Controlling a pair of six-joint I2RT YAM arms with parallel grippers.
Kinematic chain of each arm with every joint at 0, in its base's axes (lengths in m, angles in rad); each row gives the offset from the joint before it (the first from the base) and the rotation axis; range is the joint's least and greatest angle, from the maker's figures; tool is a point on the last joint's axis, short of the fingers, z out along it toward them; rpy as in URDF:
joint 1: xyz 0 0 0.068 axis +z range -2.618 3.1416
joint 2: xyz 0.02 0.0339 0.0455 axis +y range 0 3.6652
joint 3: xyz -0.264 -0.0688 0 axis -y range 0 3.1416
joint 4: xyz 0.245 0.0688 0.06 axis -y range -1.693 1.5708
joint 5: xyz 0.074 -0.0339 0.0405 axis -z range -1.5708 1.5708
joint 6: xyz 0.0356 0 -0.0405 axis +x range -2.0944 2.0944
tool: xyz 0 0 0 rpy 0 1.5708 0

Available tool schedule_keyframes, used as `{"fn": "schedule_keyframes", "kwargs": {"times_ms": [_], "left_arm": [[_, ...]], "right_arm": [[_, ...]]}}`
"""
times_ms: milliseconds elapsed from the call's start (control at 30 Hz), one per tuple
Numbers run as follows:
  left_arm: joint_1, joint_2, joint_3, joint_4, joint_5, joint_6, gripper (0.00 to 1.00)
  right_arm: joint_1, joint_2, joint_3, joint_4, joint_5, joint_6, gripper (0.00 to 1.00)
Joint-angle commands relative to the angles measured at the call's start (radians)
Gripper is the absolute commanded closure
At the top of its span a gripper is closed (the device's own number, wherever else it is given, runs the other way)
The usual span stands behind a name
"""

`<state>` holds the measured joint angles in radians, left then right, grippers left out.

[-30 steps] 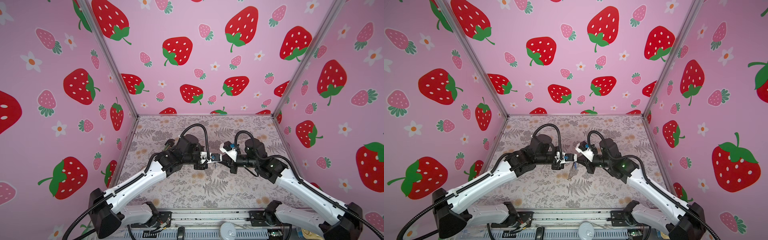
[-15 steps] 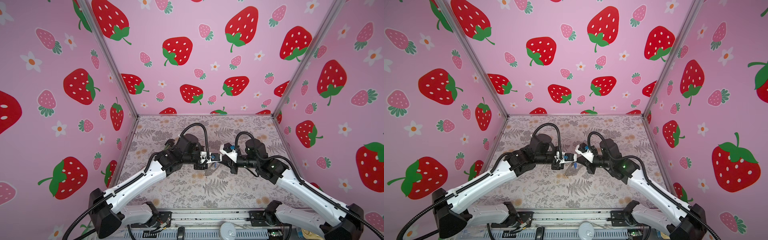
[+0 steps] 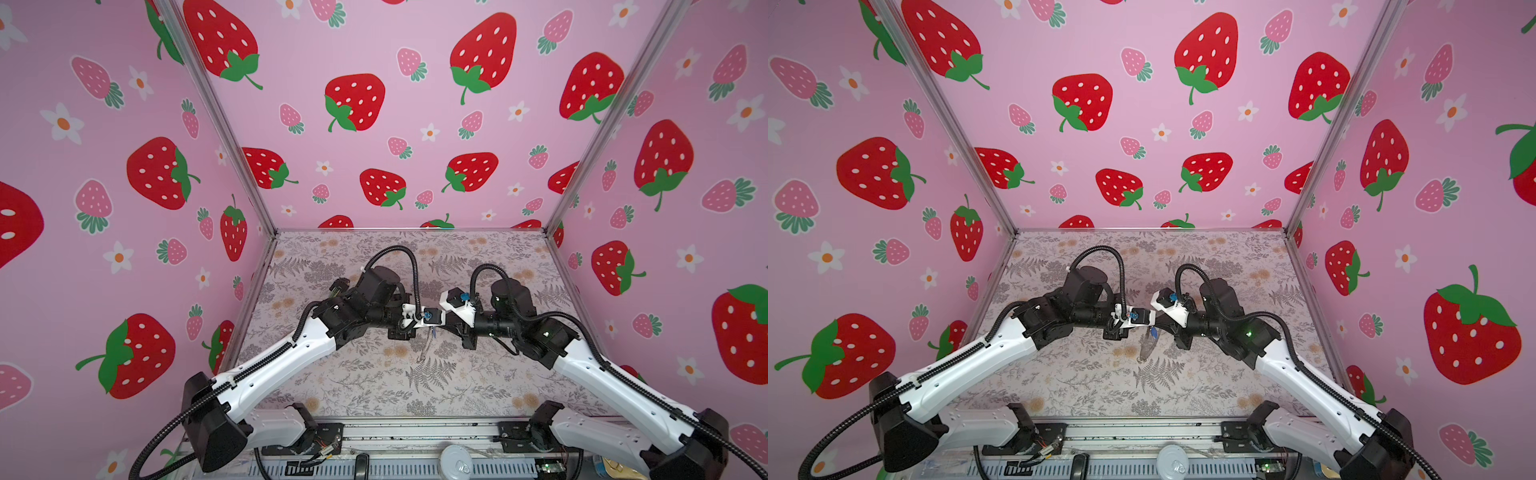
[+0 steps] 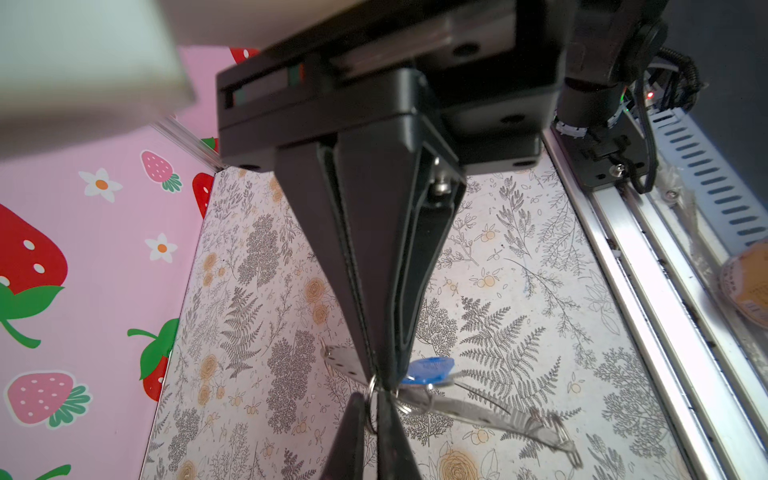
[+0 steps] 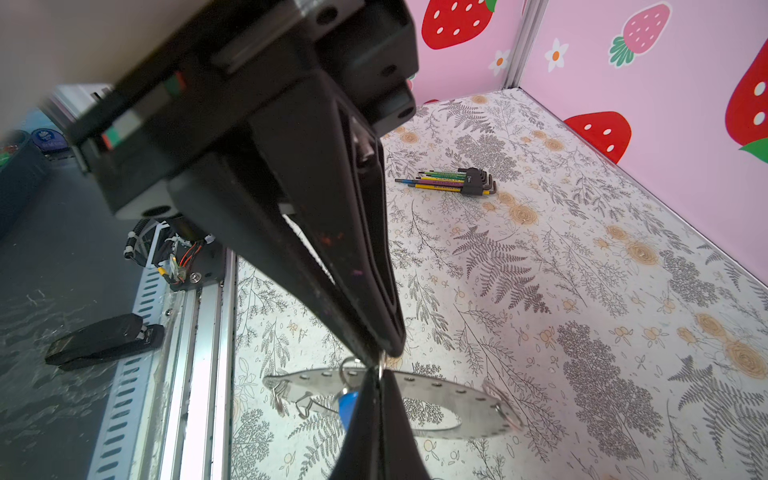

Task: Put the keys on the keyring

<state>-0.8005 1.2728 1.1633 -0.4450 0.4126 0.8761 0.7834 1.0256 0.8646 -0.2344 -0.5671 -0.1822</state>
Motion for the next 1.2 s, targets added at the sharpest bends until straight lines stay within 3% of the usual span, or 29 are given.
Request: {"fn": "schedule_keyframes", "kwargs": {"times_ms": [0,233,467,767,900,1000,1167], "left_arm": [[-0.002,0.024,0.038,-0.074,0.037,0.033,0.88],[-0.002,0.040,0.051,-0.095,0.032,0.024,0.87],[-0.002,0.046,0.056,-0.096,0.043,0.019,0.99],[0.031,0.034,0.044,-0.072,0.125,-0.038,1.00],[0.061,0.007,0.011,-0.014,0.166,-0.098,1.00],[0.079,-0.017,-0.026,0.057,0.176,-0.168,1.00],[0.093,-0.049,-0.087,0.193,0.166,-0.291,1.00]], "right_arm": [[0.010,-0.028,0.013,0.075,-0.031,-0.028,1.00],[0.011,-0.030,0.011,0.079,-0.028,-0.042,1.00],[0.017,-0.033,0.002,0.096,-0.028,-0.043,1.00],[0.016,-0.054,-0.014,0.126,0.025,-0.028,1.00],[0.016,-0.085,-0.038,0.129,0.107,-0.011,0.90],[0.017,-0.108,-0.065,0.140,0.163,0.022,0.75],[0.017,-0.156,-0.130,0.199,0.185,0.091,0.68]]}}
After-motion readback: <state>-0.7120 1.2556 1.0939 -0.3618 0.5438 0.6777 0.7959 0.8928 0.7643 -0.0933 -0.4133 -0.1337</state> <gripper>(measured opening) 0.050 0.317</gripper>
